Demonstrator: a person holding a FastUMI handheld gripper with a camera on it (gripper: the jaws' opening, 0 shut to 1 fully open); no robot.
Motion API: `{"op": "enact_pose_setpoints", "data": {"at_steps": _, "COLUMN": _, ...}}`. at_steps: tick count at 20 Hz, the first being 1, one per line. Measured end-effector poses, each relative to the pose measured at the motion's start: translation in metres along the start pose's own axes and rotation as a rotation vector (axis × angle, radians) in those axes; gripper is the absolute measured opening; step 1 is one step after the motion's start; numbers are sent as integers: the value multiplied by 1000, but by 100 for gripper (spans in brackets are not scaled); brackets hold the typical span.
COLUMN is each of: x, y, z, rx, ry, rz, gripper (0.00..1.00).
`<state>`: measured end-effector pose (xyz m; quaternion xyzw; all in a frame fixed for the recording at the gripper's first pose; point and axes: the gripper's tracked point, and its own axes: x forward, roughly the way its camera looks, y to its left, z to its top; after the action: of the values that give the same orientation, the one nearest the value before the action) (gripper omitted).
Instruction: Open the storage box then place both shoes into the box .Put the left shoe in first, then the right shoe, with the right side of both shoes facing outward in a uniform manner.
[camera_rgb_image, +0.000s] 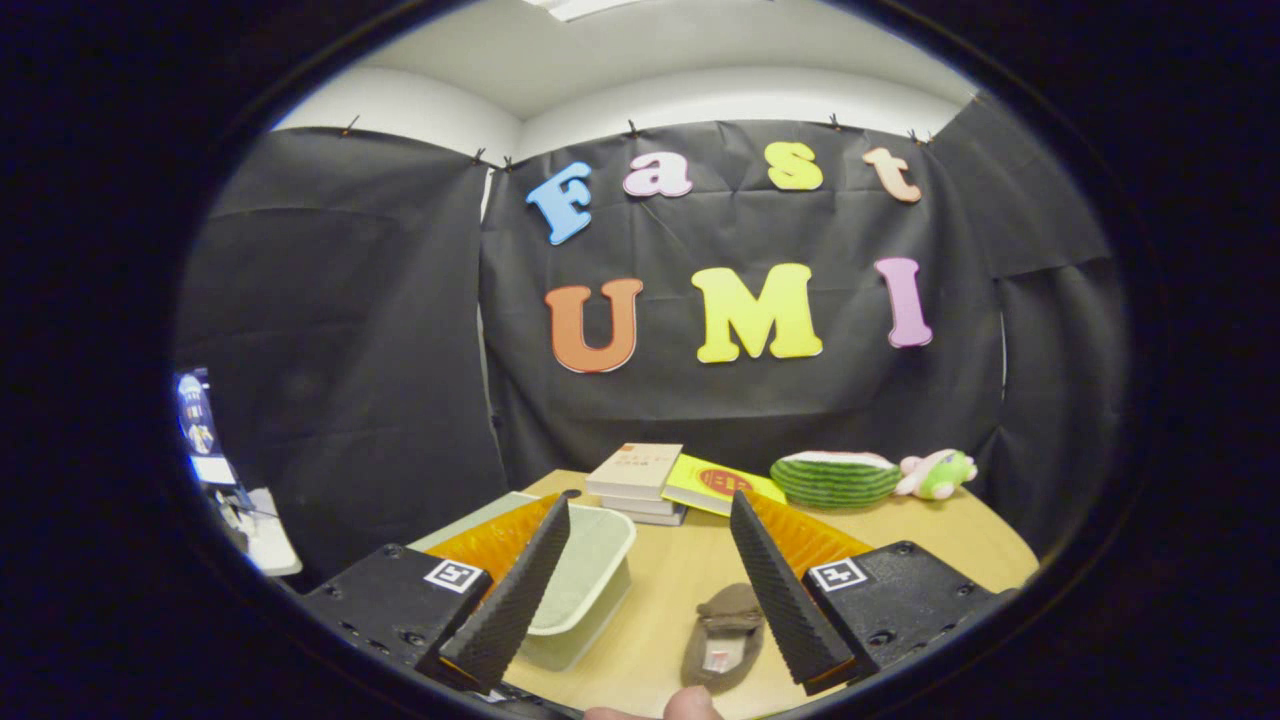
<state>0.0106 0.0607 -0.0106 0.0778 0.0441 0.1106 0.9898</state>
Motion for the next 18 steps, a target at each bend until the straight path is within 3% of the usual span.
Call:
{"op": "enact_pose_setpoints", "data": {"at_steps": 8, "x": 17, "y": 10, "z": -43, "rx": 370, "ry": 182, "rz": 245, "gripper": 100}}
{"op": "enact_pose_setpoints", "data": {"at_steps": 14, "x": 32, "y": 14, "z": -81, "rx": 411, "ry": 355, "rz": 324, "gripper": 100}}
{"op": "enact_pose_setpoints", "data": {"at_steps": 18, "x": 38, "y": 28, "z": -104, "rx": 511, "ry": 457, "rz": 381, "gripper": 99}}
